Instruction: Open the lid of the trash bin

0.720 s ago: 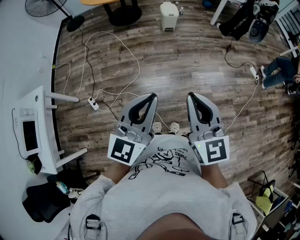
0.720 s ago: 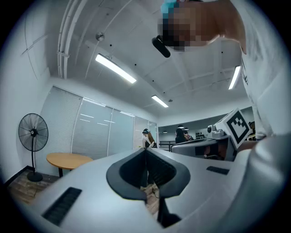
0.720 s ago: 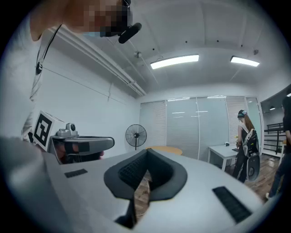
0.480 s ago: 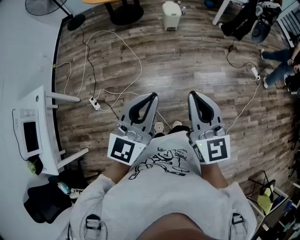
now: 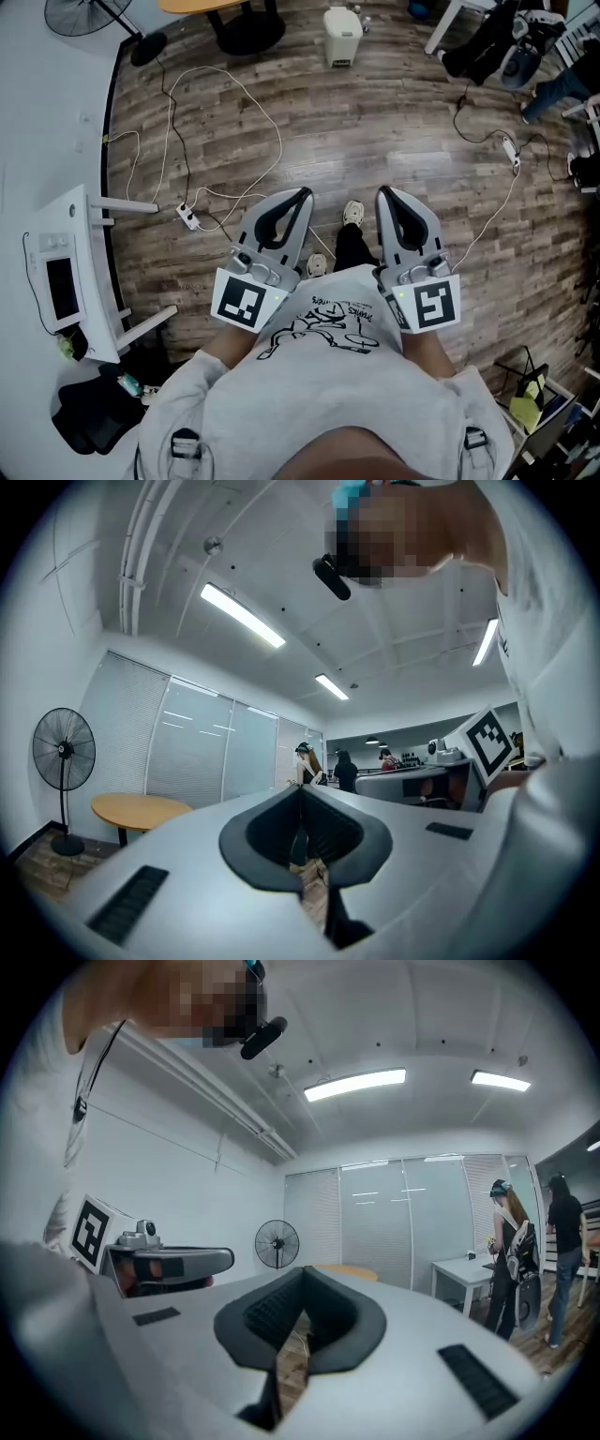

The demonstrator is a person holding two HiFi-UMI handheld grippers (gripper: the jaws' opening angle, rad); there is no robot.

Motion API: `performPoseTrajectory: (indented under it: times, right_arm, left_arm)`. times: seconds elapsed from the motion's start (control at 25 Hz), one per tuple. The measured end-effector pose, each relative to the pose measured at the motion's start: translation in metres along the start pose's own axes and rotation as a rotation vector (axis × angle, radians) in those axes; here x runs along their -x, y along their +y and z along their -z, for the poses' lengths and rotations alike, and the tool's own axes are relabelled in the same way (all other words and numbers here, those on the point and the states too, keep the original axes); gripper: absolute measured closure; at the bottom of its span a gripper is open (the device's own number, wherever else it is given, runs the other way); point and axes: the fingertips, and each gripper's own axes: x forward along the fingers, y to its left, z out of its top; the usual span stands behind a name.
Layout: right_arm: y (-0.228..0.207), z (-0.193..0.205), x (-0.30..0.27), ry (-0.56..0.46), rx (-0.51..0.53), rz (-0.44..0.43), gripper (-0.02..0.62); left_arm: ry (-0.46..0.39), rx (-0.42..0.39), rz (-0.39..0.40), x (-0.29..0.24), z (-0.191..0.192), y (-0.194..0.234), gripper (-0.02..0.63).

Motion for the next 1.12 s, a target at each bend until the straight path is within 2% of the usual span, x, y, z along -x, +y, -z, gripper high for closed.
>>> performPoseTrajectory:
  times: [0.36, 0.84, 0.96, 1.12]
  right_arm:
    - [-0.071, -0.004, -0.049, -0.043, -0.020, -0.022, 0.591]
    - [-0.208, -0.012, -0.111, -0.052, -0.008, -0.044, 0.591]
    - [-0.236, -0.009, -0.125, -0.033, -0.001, -0.047, 0.591]
    - [-0.265, -0.009, -0.135, -0.027, 0.009, -0.050, 0.591]
  left_arm:
    - [-0.019, -0.010, 0.011, -0.085, -0.001, 0.023, 0.587]
    - [-0.041, -0.027, 0.026, -0.237, -0.006, 0.040, 0.588]
    - [-0.079, -0.007, 0.006, -0.270, -0.010, 0.047, 0.588]
    - [-0.075, 0.000, -0.017, -0.300, -0.008, 0.053, 0.586]
